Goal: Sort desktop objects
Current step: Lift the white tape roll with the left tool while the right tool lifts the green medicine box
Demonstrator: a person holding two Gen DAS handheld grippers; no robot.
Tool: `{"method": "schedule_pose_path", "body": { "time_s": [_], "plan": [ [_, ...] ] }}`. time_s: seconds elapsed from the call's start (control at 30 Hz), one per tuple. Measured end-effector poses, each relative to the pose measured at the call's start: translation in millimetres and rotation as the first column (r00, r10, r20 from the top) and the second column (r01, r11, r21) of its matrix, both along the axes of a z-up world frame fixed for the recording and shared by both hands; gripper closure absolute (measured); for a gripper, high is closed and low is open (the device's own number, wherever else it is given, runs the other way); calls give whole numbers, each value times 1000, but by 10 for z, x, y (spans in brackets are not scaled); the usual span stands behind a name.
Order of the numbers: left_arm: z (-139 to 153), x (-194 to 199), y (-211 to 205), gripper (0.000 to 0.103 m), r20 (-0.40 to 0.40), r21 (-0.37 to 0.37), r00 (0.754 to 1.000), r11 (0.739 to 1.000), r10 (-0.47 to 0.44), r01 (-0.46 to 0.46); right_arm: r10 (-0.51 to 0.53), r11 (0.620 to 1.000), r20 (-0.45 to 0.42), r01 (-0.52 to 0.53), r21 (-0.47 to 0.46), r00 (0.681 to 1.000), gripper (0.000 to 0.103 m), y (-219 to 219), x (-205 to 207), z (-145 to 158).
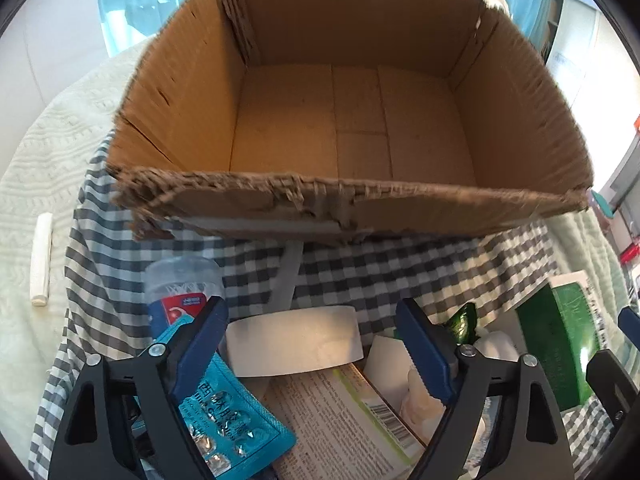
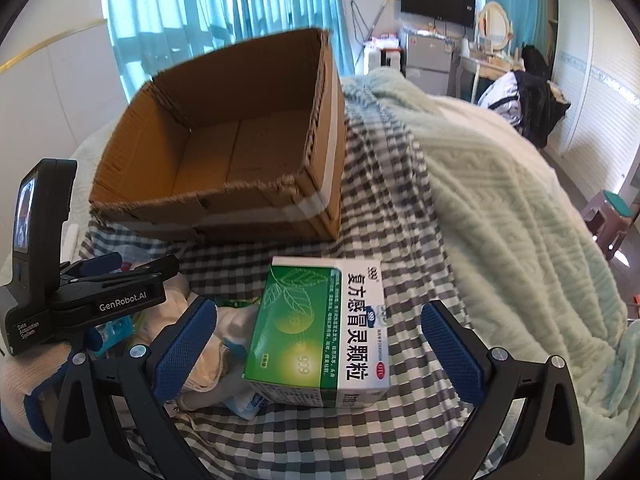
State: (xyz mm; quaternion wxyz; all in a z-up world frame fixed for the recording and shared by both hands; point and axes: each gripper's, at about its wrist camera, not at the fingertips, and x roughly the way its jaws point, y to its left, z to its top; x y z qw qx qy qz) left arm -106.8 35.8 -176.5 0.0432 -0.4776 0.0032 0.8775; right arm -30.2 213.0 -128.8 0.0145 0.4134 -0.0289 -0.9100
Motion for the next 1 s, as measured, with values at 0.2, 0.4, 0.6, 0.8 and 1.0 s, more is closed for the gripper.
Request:
{"method": "schedule_pose_path", "body": {
  "time_s": [0.2, 0.4, 0.6, 0.8, 1.0],
  "plan": [
    [-126, -75, -48, 17, 44, -22, 999, 999, 24, -23, 2, 1000, 57, -2, 0, 998, 0, -31, -92, -185],
    [-270, -97, -96, 22, 102, -34, 995, 999, 22, -18, -2, 1000, 114, 1, 12, 993, 0, -33, -170, -339],
    [-284, -70, -116, 23, 94, -33, 996, 999, 3, 0, 15, 1000, 156, -15, 2, 988, 5, -66, -187, -449],
    [-214, 14, -150, 23, 74, -24, 997, 1000, -10, 11, 25, 1000, 158, -26, 1, 987, 23, -77, -181, -453],
    [71, 168, -304, 23, 33, -22, 999, 1000, -21, 22, 22, 1000, 124, -21, -13, 992, 25, -42, -139, -357]
  ]
}}
